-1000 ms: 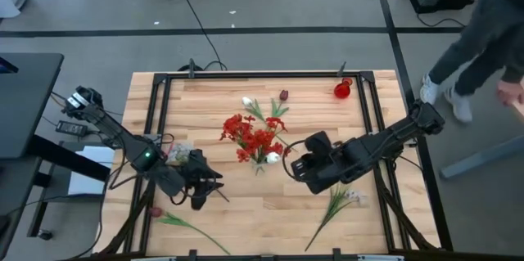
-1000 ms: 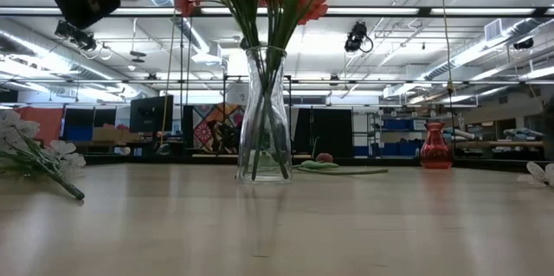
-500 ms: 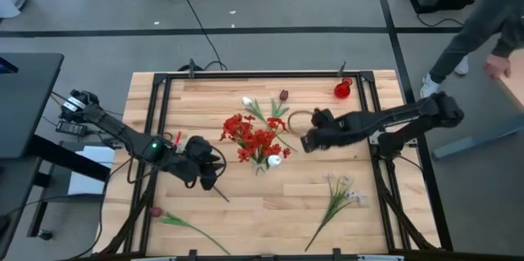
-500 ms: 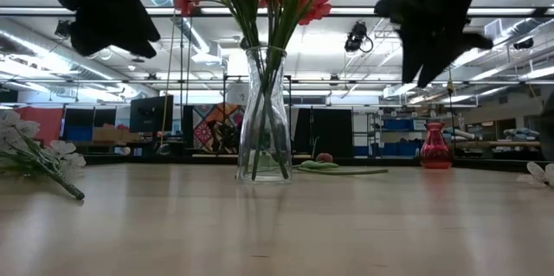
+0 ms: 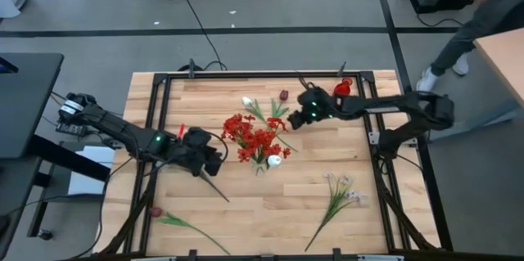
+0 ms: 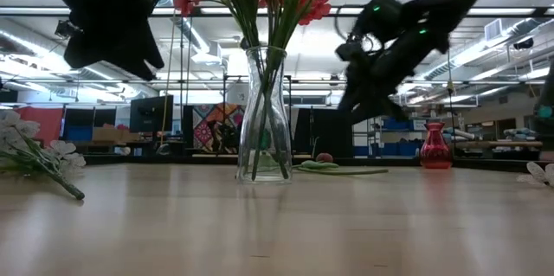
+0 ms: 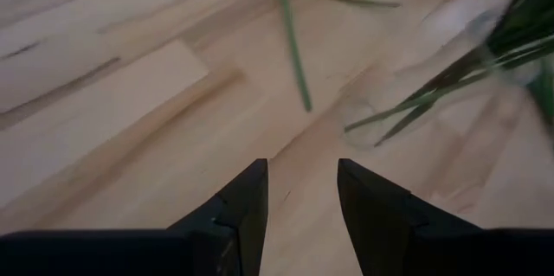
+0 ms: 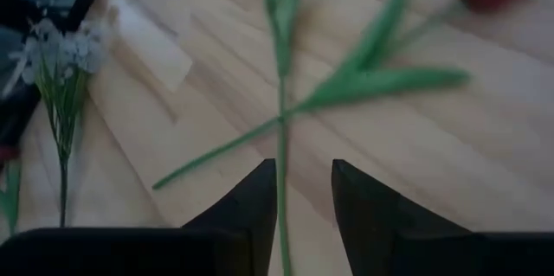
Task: Sort flowers into vase by color
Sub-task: Put the white flower into the transparent vase
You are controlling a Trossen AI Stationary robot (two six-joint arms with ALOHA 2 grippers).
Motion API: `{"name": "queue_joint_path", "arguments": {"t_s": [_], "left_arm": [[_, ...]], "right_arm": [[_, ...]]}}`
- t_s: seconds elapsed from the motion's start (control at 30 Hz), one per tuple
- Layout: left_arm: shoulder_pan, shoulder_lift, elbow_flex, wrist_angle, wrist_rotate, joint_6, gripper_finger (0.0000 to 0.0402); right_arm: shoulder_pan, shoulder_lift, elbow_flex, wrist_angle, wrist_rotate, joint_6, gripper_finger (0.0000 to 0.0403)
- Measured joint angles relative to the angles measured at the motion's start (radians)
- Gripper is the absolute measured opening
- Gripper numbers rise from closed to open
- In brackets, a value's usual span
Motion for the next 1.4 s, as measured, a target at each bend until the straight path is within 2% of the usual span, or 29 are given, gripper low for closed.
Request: {"name": "queue_joint_path", "arguments": {"t_s": [0.27,0.37,0.63,0.83,1.1,1.4], "left_arm": [[0.03,0.0,0.0,-0.05,0.049,-0.074,0.0146],[0.03,0.0,0.0,-0.053,0.05,-0.101,0.0146],[0.03,0.0,0.0,-0.104,0.052,-0.175,0.0146],[0.03,0.0,0.0,-0.104,0.074,-0.195,0.0146],[0.033,0.0,0.0,-0.14,0.075,-0.198,0.0146],[0.033,0.0,0.0,-0.138,0.075,-0.221,0.0146]], "right_arm": [[-0.036,0.266,0.238,-0.041,-0.171,-0.117,0.0123],[-0.037,0.339,0.344,-0.154,-0.203,-0.129,0.0126],[-0.037,0.516,0.638,-0.453,-0.139,-0.262,0.0126],[-0.024,0.639,0.776,-0.641,-0.114,-0.314,0.0124],[0.001,0.727,0.898,-0.731,-0.094,-0.338,0.0109],[0.01,0.724,0.946,-0.748,-0.07,-0.346,0.0109]]}}
